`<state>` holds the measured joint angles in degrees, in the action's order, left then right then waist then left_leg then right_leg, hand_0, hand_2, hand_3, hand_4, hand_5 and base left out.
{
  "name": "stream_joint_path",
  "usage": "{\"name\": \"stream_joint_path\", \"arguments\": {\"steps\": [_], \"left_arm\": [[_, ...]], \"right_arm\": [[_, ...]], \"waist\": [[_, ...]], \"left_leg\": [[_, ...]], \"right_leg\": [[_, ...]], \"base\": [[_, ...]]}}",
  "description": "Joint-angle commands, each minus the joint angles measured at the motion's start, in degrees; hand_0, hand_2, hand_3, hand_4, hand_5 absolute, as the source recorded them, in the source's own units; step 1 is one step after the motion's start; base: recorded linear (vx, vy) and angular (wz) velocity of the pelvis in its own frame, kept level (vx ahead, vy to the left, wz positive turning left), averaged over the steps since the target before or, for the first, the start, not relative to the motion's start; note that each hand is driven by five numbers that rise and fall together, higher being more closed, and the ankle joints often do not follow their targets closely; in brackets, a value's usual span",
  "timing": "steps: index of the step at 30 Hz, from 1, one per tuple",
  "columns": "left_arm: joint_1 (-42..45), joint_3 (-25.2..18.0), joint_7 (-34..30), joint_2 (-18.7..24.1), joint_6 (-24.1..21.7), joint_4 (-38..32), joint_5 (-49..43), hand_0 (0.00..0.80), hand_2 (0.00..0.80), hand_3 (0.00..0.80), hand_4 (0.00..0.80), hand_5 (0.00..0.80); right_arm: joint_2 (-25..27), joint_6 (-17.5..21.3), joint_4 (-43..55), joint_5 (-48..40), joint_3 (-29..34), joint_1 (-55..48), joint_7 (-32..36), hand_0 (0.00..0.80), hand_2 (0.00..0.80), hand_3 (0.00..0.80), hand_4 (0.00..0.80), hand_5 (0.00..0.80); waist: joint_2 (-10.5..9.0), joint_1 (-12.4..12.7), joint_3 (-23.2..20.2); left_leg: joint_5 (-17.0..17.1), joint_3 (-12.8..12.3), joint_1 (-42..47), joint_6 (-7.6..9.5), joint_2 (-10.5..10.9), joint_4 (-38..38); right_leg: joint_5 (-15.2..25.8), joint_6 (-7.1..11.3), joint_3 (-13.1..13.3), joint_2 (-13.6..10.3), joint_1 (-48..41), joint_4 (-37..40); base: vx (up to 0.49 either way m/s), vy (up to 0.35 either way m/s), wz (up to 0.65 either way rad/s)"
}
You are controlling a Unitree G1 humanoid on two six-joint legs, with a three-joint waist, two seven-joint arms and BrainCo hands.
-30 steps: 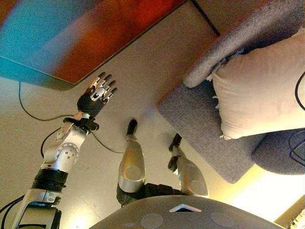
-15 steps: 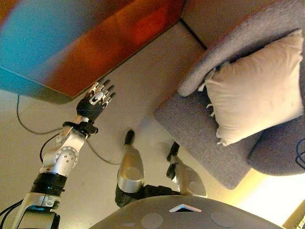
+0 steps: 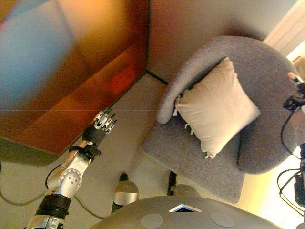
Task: Pick up the cushion and take it to the sofa
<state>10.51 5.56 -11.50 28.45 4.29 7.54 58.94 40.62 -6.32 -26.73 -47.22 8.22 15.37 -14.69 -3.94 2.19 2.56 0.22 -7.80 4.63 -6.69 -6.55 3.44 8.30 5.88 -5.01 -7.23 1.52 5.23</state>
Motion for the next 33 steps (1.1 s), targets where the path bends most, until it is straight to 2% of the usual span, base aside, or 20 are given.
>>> {"name": "stream_joint_path", "arguments": {"steps": [1, 8, 13, 15, 22, 28, 33], "left_arm": [[-2.21, 0.55, -0.45, -1.81, -2.93, 0.41, -4.67, 0.0, 0.0, 0.0, 0.0, 0.0], [-2.09, 0.72, -0.4, -5.86, -4.23, 2.65, -6.32, 0.0, 0.0, 0.0, 0.0, 0.0], [-0.85, -0.8, -0.33, -7.67, -4.96, 1.9, -7.49, 0.0, 0.0, 0.0, 0.0, 0.0], [-0.47, -1.19, -0.51, -7.87, -5.0, 1.71, -7.66, 0.0, 0.0, 0.0, 0.0, 0.0], [0.2, -1.1, -0.54, -9.65, -6.15, 1.23, -7.4, 0.0, 0.0, 0.0, 0.0, 0.0], [1.73, -0.52, 0.15, -9.97, -8.57, -0.11, -7.7, 0.0, 0.0, 0.0, 0.0, 0.0], [1.28, -0.24, 0.27, -9.5, -8.36, -0.32, -7.27, 0.0, 0.0, 0.0, 0.0, 0.0]], "right_arm": [[-0.92, 6.43, 5.75, -6.26, 3.43, 0.46, 6.6, 0.0, 0.0, 0.0, 0.0, 0.0], [-12.34, 12.12, 13.49, -7.14, 2.31, -7.12, 10.99, 0.0, 0.0, 0.0, 0.0, 0.0], [-18.55, 14.22, 18.76, -0.17, -0.03, -12.73, 11.48, 0.0, 0.0, 0.0, 0.0, 0.0], [-19.38, 14.45, 19.62, 0.11, -0.47, -13.91, 12.13, 0.0, 0.0, 0.0, 0.0, 0.0], [-25.41, 15.79, 20.25, -10.38, -2.81, -17.25, 18.15, 0.0, 0.0, 0.0, 0.0, 0.0], [-28.42, 17.09, 20.72, -12.2, -5.06, -20.97, 18.62, 0.0, 0.0, 0.0, 0.0, 0.0], [-27.36, 17.57, 19.2, -9.45, -6.15, -20.89, 17.57, 0.0, 0.0, 0.0, 0.0, 0.0]], "waist": [[0.58, 0.02, -0.8], [0.9, -2.21, -1.9], [1.39, -4.71, -2.27], [1.49, -5.23, -2.25], [2.01, -6.85, -1.83], [1.96, -7.5, -1.77], [1.96, -7.56, -1.68]], "left_leg": [[0.14, -0.06, -0.46, 3.54, 0.7, 0.52], [-0.13, -1.98, 0.13, 4.03, 1.36, 1.56], [-0.37, -3.9, 0.78, 4.34, 1.82, 1.56], [-0.46, -4.23, 0.9, 4.47, 1.99, 1.56], [-0.77, -5.59, 1.13, 4.74, 2.48, 1.56], [-0.83, -6.08, 1.01, 4.63, 2.46, 1.56], [-0.79, -5.97, 0.91, 4.58, 2.49, 1.56]], "right_leg": [[-0.84, 4.95, -2.64, -2.85, -3.8, -0.51], [-0.16, 4.71, -2.13, -1.81, -2.9, -0.23], [-0.1, 4.55, -0.09, -1.12, -2.46, -0.3], [-0.12, 4.5, 0.48, -0.96, -2.33, -0.34], [-0.45, 4.24, 1.91, -0.53, -1.89, -0.36], [-0.67, 4.19, 2.21, -0.36, -1.73, -0.23], [-0.72, 4.06, 2.11, -0.21, -1.74, -0.23]], "base": [[-0.051, 0.057, -0.26], [-0.067, 0.048, -0.08], [-0.023, 0.052, -0.14], [-0.012, 0.037, -0.23], [-0.017, 0.037, -0.15], [-0.006, 0.015, -0.09], [0.0, 0.0, 0.0]]}}
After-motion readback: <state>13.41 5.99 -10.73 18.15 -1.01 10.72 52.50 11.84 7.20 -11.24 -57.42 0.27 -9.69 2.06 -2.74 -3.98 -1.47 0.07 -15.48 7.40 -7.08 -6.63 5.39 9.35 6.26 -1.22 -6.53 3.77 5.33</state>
